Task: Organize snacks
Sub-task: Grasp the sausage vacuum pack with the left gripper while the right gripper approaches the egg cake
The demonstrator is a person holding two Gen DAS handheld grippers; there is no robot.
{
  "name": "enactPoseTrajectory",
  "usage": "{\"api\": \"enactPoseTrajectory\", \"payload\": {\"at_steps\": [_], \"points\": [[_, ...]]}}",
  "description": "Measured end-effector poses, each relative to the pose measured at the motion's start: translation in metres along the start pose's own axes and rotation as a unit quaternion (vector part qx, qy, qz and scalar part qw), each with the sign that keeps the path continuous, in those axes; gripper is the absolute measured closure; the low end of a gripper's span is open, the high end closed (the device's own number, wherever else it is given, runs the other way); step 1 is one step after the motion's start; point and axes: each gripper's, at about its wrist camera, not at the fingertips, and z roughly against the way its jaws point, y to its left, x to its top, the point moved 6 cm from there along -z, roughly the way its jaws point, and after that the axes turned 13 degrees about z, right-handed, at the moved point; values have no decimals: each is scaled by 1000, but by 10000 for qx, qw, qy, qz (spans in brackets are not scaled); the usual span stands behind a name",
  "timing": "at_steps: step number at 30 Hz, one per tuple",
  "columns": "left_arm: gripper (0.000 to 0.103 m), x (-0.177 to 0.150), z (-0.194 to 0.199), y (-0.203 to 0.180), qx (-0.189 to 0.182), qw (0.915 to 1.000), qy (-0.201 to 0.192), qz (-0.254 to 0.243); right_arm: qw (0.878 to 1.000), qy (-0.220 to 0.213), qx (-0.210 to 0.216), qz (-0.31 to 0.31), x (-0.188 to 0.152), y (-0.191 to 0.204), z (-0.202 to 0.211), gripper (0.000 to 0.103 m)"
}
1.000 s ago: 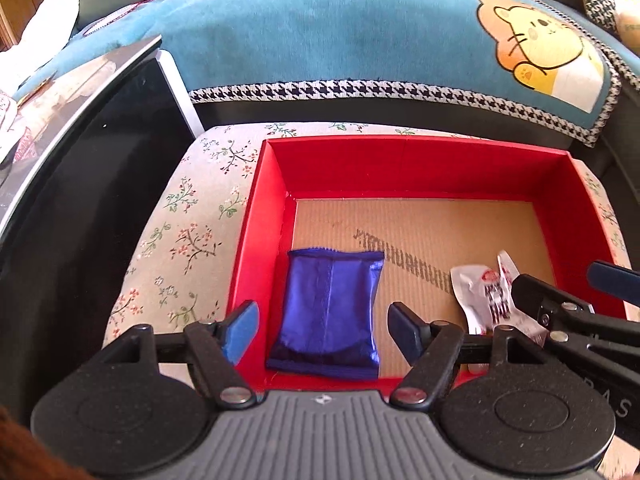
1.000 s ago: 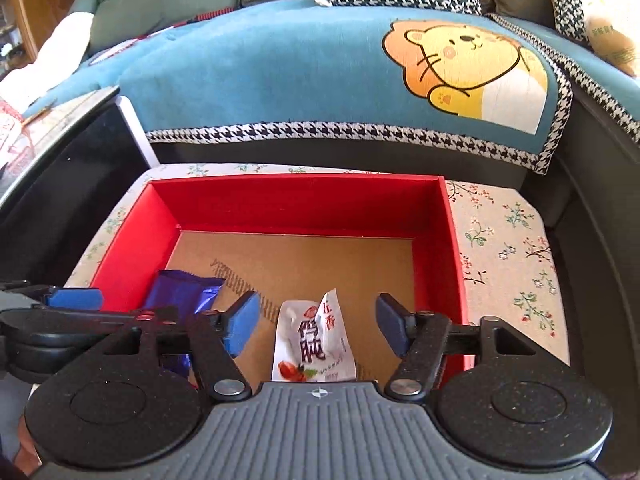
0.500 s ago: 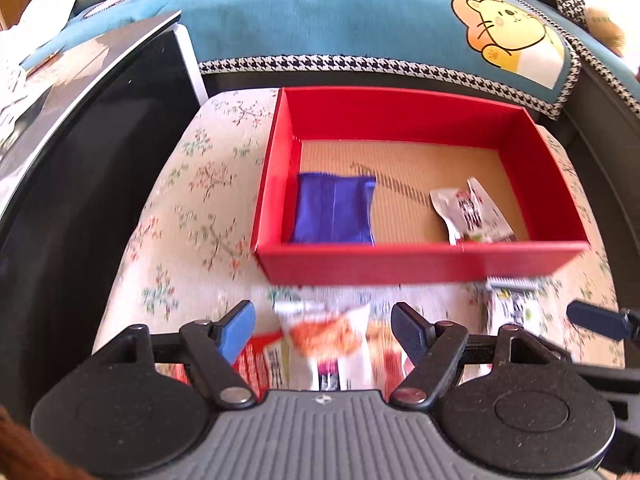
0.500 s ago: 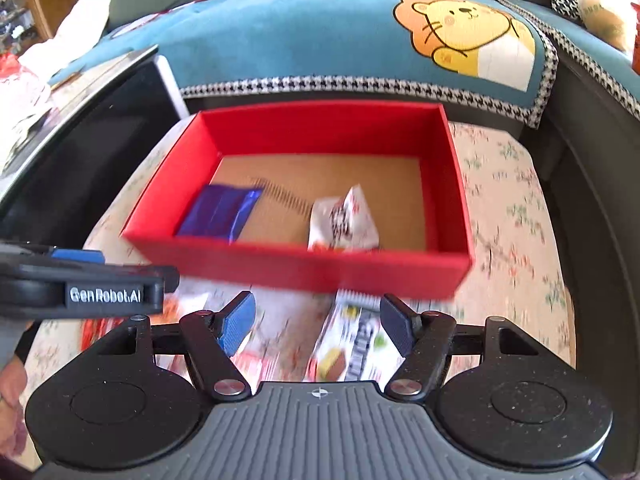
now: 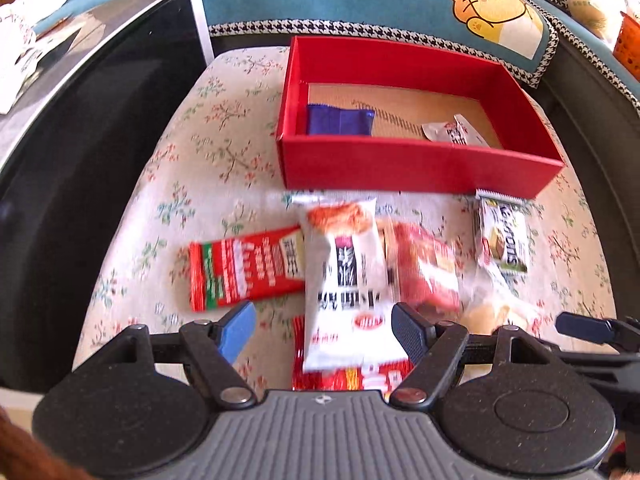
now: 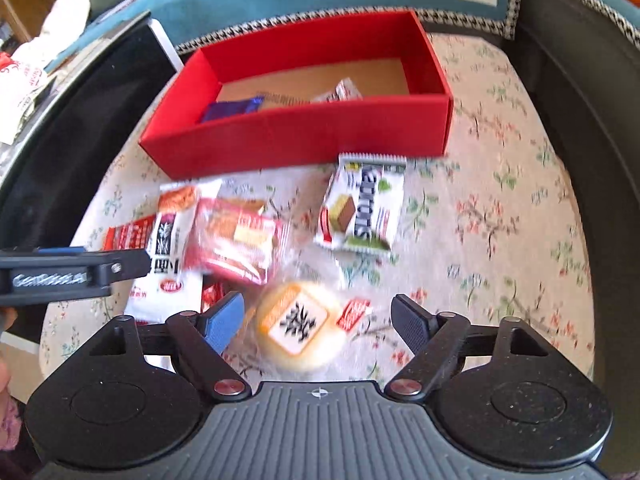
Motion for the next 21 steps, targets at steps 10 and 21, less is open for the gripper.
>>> {"api": "enactPoseTrajectory", "payload": {"at_steps": [10, 21], "points": [[0, -50, -8, 3, -6, 9985, 461, -303, 9999, 138, -63, -58, -7, 4, -9, 16], [0, -78, -26, -6, 229, 9963, 685, -462, 9999, -60, 79, -139, -4, -5, 2, 16]]}}
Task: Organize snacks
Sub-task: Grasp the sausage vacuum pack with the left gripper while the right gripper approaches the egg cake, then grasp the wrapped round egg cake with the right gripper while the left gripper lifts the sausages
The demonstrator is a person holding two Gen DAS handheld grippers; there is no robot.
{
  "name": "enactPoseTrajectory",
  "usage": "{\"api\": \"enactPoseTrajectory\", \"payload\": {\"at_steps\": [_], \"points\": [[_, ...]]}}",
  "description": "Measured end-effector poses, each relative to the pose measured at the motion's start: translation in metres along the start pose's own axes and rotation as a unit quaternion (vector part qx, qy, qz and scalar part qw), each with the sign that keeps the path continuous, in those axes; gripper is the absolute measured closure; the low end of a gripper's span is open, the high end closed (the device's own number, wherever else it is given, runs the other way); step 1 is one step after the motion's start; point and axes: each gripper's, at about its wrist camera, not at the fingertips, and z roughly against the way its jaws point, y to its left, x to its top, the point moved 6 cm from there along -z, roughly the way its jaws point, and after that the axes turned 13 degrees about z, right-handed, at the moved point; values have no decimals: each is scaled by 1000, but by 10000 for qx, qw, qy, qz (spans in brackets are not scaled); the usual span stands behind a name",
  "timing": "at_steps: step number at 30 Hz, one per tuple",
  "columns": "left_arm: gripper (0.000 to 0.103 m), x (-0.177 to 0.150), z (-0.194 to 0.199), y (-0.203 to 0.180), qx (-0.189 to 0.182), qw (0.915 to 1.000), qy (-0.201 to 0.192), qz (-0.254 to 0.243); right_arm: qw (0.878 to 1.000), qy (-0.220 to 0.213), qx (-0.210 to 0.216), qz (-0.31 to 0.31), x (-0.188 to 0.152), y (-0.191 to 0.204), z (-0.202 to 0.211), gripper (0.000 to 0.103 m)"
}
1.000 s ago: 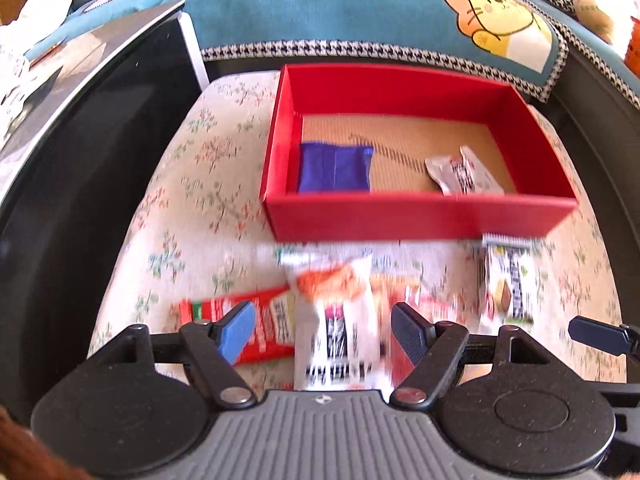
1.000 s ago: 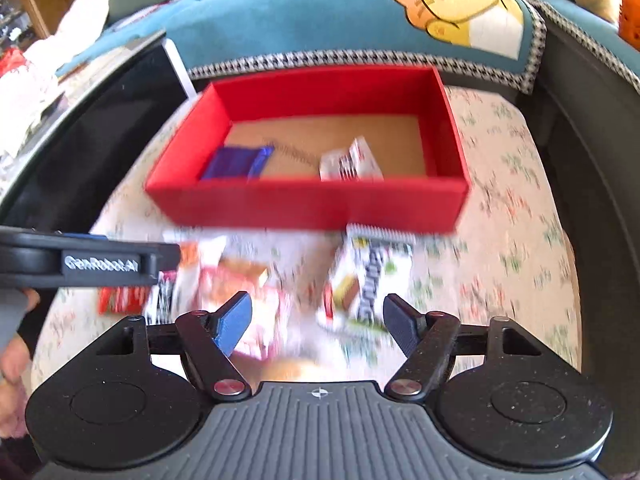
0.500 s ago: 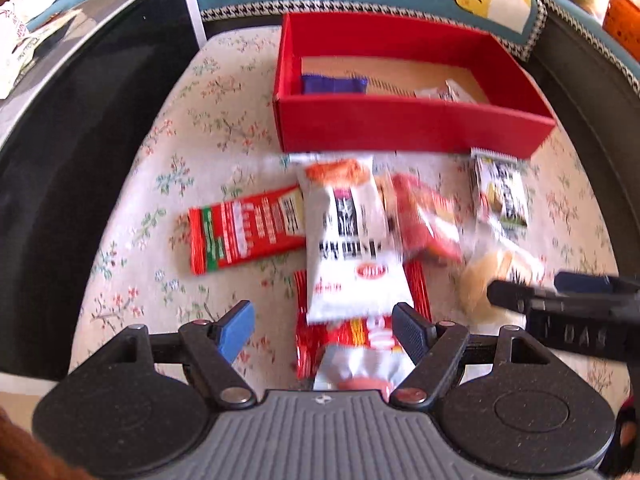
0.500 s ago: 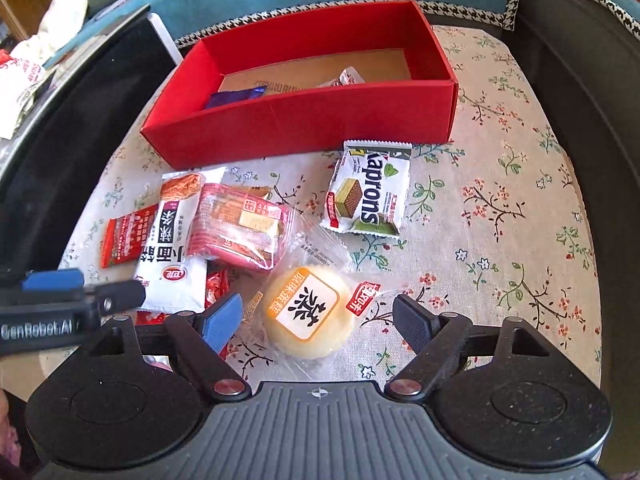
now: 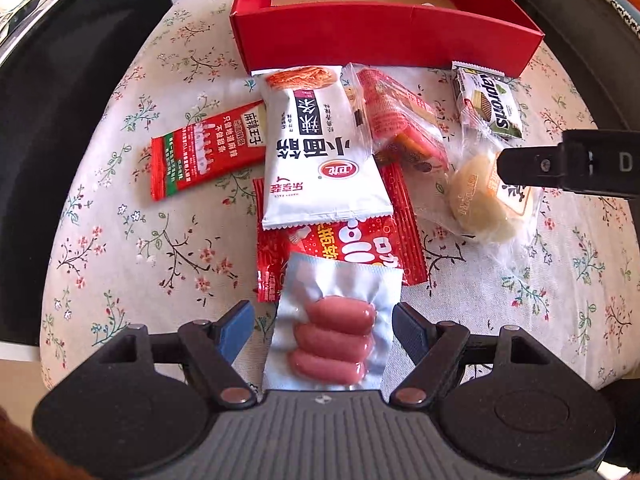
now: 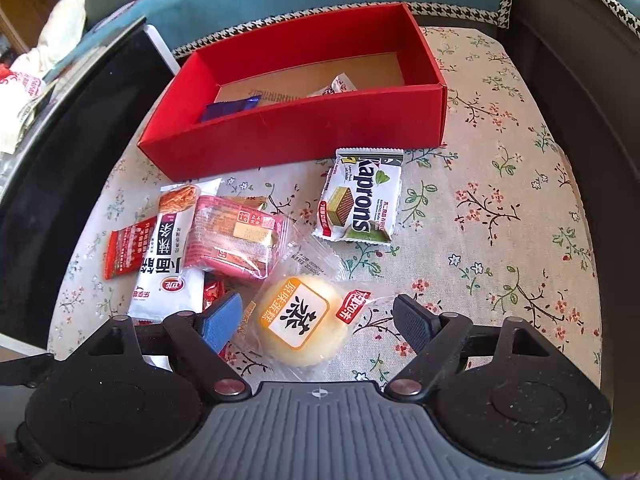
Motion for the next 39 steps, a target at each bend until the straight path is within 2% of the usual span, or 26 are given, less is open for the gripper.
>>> {"api": "enactPoseTrajectory", "payload": {"at_steps": [3, 7, 16, 18, 24, 30, 33, 34, 36, 39], "points": [[0, -2, -6, -3, -13, 10000, 86, 32, 10000, 10, 40, -30, -1, -1, 0, 16], [0, -7, -17, -4, 150, 9997, 173, 4, 10000, 40, 65, -25, -2, 0, -1, 16], [0, -9, -14, -1, 50, 9998, 132, 109, 9995, 174, 6, -260, -4, -8, -11, 14], [0, -7, -15, 1, 26, 9998, 129, 128, 9989, 220, 101, -406, -6, -8, -15, 14], [0, -4, -17, 8, -99, 9997, 120, 177, 9964, 116, 192, -814, -4, -6, -17, 10], [0, -6, -16, 8, -202, 9996, 113, 160, 9974, 326, 42, -635, 4, 12, -45, 10], [0, -5, -16, 10, -243, 9995, 124, 171, 9984, 444, -240, -252, 1, 15, -52, 19], [0, -5, -17, 10, -239, 9995, 129, 162, 9980, 495, -393, -29, -1, 16, -49, 29], [0, -5, -16, 9, -224, 9996, 128, 139, 9965, 605, -518, 248, -5, 14, -46, 35], [0, -4, -16, 8, -214, 9996, 103, 142, 9958, 644, -560, 340, -11, 6, -39, 36]]}}
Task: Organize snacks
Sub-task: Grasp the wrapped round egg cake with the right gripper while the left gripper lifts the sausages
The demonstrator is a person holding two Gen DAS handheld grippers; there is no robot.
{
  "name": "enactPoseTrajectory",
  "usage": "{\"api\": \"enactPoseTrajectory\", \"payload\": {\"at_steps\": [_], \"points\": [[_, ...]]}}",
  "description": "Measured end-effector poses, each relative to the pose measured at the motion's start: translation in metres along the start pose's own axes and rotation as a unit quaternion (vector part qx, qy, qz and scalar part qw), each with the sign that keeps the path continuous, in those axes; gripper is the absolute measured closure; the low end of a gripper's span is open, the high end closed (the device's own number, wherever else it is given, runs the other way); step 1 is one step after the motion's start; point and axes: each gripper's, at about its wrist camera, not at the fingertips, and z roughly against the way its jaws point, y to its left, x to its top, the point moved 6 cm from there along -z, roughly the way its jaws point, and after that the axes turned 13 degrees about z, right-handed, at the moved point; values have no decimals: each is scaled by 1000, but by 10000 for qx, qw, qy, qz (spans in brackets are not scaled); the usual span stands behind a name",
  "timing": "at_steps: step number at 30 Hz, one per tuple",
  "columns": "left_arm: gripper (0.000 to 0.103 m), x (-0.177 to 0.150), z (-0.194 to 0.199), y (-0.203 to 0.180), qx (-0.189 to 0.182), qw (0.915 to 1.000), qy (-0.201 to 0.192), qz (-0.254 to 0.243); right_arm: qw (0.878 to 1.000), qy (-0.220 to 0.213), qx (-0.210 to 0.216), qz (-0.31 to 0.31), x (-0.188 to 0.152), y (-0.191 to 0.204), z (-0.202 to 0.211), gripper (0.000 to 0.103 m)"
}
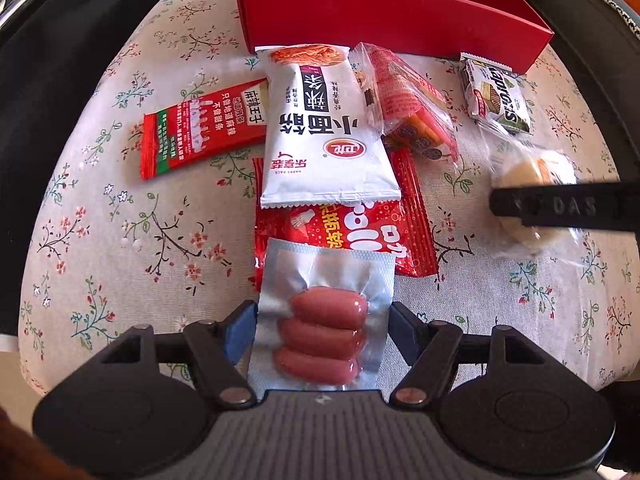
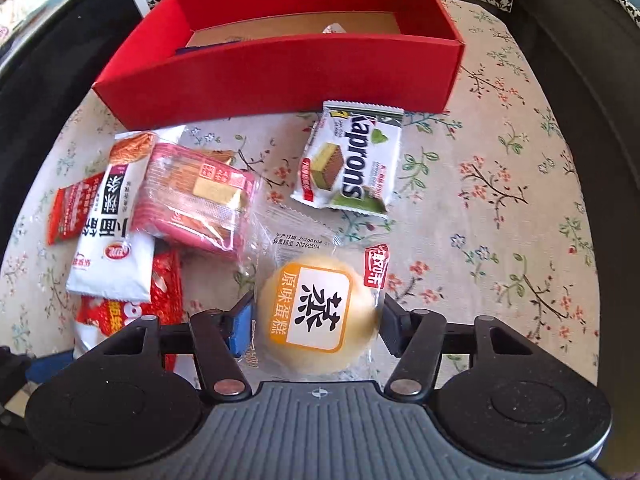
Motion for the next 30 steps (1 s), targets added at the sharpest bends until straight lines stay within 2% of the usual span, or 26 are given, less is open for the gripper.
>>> {"api": "enactPoseTrajectory", "payload": {"at_steps": [4, 6, 14, 16, 21, 22, 24, 26, 27, 30], "points": [[0, 0, -3, -2, 128, 9999, -76, -68, 9997, 58, -128, 193, -10, -6, 3, 35], [0, -1, -4, -2, 230, 9995, -149, -136, 9997, 39, -91, 222, -11, -7, 2, 31], [0, 0, -12, 10, 419, 9988, -185, 153, 9987, 53, -48, 501, -10, 3, -8, 0], [0, 0, -13, 12, 456, 9986, -177, 223, 9991, 78, -114, 402, -11, -1, -9, 0], [0, -2, -14, 14, 438, 9983, -158, 357, 9994, 92, 27, 339, -11, -6, -8, 0], [0, -3, -14, 15, 446, 9982, -128, 369, 9993, 93, 0, 358, -12, -7, -7, 1], [0, -3, -13, 14, 450, 9981, -92, 404, 9989, 25, -94, 465, -14, -7, -2, 10], [0, -5, -8, 9, 378, 9987, -130, 324, 9986, -27, -194, 488, -15, -10, 4, 28], [0, -7, -5, 6, 368, 9988, -164, 276, 9987, -62, -186, 471, -16, -12, 6, 34], [0, -9, 0, 0, 416, 9988, -196, 169, 9990, -111, -162, 394, -17, -15, 13, 37]]}}
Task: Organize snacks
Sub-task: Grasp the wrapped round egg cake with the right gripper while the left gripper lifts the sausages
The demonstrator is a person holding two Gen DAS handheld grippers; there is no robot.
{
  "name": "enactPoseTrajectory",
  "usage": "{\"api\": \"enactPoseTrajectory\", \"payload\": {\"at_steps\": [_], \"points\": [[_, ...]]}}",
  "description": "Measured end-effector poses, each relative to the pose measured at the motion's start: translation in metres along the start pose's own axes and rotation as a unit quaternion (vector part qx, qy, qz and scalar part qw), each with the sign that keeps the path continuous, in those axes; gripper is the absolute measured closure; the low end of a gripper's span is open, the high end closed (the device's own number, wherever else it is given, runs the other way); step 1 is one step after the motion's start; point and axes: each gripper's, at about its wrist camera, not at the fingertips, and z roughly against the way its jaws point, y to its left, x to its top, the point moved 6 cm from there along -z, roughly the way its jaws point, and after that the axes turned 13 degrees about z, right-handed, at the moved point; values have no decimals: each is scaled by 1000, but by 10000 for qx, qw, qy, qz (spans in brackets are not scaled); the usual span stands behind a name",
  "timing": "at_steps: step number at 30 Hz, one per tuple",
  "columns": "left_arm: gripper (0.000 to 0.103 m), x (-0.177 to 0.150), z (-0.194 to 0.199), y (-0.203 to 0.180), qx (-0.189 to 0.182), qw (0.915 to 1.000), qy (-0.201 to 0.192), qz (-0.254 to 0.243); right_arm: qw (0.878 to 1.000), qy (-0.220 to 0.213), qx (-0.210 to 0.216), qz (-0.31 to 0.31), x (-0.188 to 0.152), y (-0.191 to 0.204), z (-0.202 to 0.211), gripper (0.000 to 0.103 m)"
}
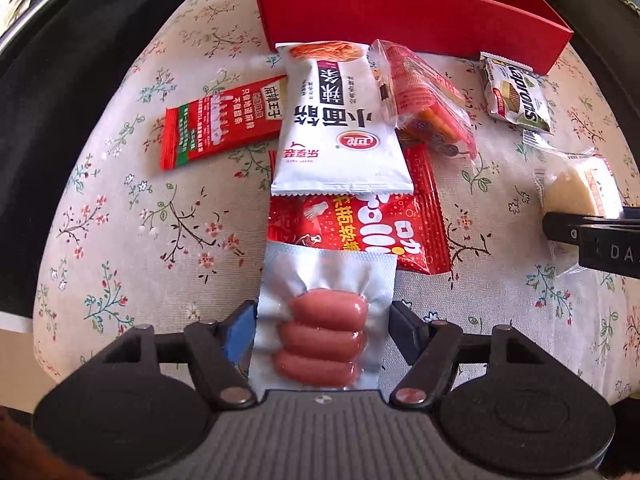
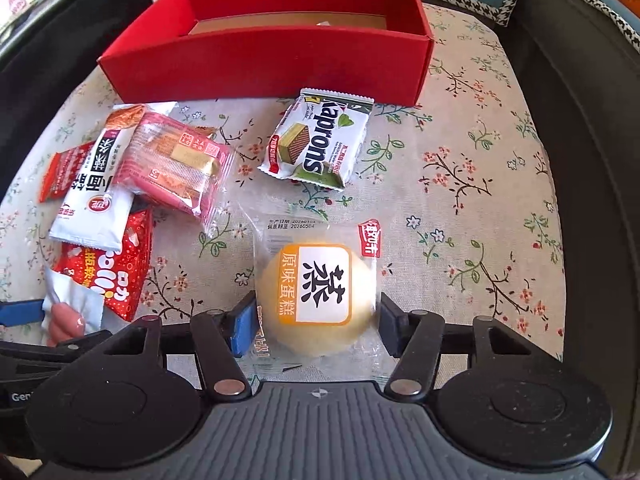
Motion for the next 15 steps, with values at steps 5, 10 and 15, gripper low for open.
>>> {"api": "enactPoseTrajectory", "payload": {"at_steps": [5, 10, 15], "points": [[0, -1, 4, -2, 26, 10000, -11, 77, 9998, -131, -160, 71, -2, -2, 13, 38], [0, -3, 16, -8, -55, 9999, -109, 41, 9990, -403, -208, 1, 4, -7, 33, 38], [0, 5, 33, -12, -132, 9995, -268, 125, 9984, -506, -228, 43, 6, -4, 42, 38]]}}
